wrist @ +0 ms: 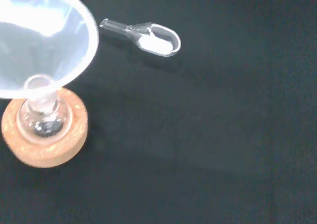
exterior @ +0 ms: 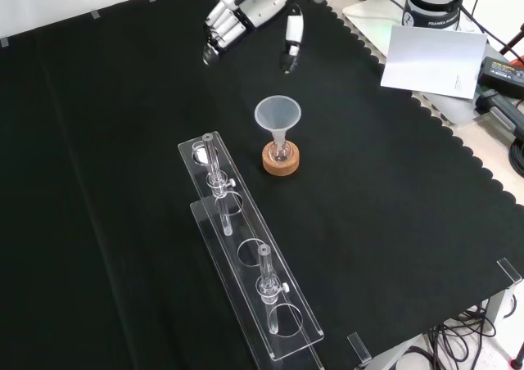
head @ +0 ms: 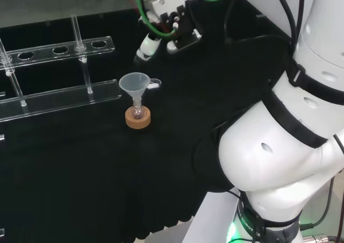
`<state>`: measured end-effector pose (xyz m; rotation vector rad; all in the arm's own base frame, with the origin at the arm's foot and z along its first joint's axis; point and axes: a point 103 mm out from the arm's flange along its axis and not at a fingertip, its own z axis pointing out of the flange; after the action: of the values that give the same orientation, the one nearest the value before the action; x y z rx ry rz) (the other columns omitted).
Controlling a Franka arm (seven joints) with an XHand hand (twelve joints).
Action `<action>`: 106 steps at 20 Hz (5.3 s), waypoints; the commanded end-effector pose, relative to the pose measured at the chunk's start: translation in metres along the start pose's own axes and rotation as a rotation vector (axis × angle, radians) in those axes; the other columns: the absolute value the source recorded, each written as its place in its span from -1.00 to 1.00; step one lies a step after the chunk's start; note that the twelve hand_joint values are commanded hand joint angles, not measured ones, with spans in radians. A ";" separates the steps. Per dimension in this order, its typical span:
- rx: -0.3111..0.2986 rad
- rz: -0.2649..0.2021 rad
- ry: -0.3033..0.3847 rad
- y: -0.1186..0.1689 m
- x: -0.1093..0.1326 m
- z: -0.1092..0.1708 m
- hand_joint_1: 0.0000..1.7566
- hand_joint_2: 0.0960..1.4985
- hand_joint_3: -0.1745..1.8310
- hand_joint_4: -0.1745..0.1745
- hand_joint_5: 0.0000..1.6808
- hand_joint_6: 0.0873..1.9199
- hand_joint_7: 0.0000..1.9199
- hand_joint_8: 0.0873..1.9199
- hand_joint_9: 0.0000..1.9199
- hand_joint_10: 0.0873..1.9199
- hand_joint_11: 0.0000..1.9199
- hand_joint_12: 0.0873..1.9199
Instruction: Pick up the weighing funnel.
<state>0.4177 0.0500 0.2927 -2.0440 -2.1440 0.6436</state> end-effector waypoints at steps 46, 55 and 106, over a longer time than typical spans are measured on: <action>0.012 -0.153 0.087 0.171 -0.029 0.113 -0.12 -0.12 -0.60 -0.22 -0.38 -1.00 -0.50 -0.34 -0.25 -0.52 -0.50 0.30; 0.013 -0.172 0.113 0.181 -0.018 0.138 -0.10 -0.14 -0.57 -0.17 -0.28 -0.97 -0.45 -0.35 -0.22 -0.53 -0.47 0.28; 0.043 -0.127 0.042 0.208 -0.001 0.164 0.01 -0.19 -0.38 0.05 -0.18 -0.29 -0.36 -0.36 -0.10 -0.59 -0.37 0.22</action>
<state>0.5519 0.0129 0.0676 -1.8685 -2.1947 0.6180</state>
